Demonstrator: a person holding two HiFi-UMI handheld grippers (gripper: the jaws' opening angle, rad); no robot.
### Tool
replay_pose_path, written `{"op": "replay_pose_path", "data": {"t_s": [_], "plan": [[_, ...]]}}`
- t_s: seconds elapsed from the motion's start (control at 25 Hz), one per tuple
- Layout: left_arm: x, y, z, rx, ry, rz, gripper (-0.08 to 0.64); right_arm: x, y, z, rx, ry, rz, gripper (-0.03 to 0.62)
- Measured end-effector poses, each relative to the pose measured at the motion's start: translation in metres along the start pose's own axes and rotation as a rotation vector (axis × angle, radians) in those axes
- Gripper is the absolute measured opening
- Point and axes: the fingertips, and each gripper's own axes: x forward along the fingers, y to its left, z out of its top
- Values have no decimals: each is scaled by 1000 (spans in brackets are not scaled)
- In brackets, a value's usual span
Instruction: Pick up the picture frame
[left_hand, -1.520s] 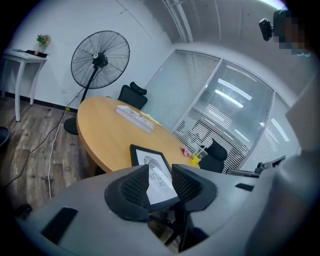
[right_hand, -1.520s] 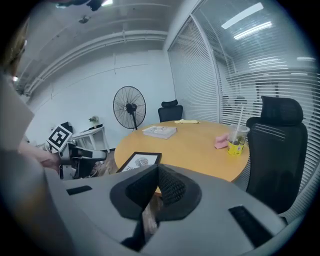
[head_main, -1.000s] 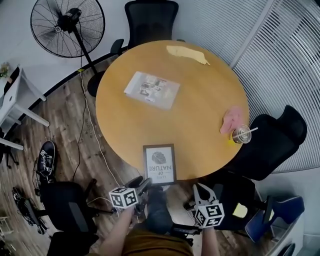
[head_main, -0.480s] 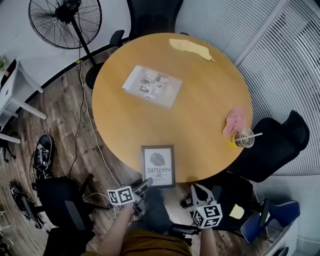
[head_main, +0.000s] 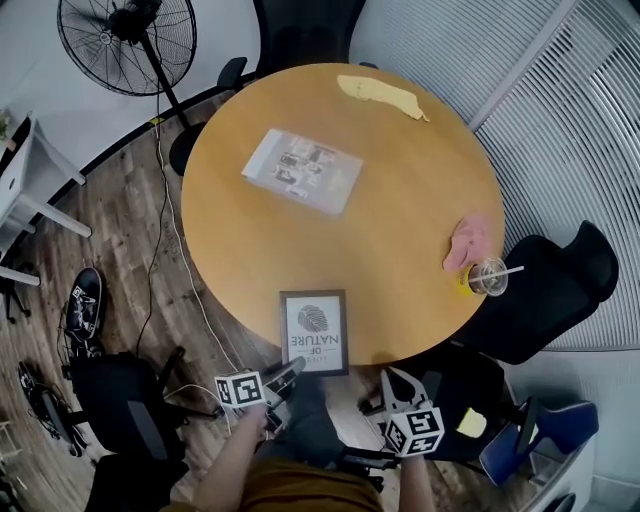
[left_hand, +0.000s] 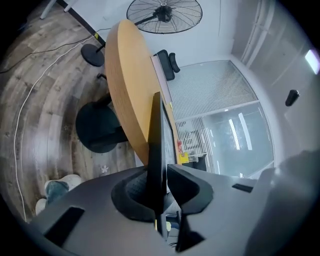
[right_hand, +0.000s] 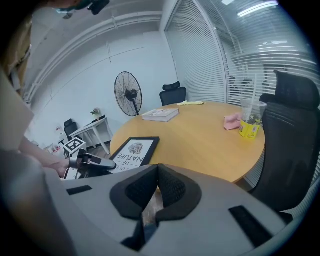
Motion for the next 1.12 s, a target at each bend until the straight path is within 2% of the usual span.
{"op": "replay_pose_path", "data": {"t_s": [0.44, 0.6, 0.76, 0.92, 1.12], "plan": [[-2, -19, 8, -44, -58, -56, 55, -15, 7, 5, -36, -29, -10, 12], [-3, -31, 10, -17, -54, -78, 49, -24, 4, 11, -77, -35, -32, 12], [-4, -43, 11, 28, -38, -73, 46, -31, 0, 17, -76, -59, -46, 12], [-6, -57, 11, 21, -48, -129, 46, -37, 4, 28, -94, -86, -55, 12], [-14, -67, 13, 49, -45, -112, 46, -52, 6, 36, -104, -110, -80, 12]]}}
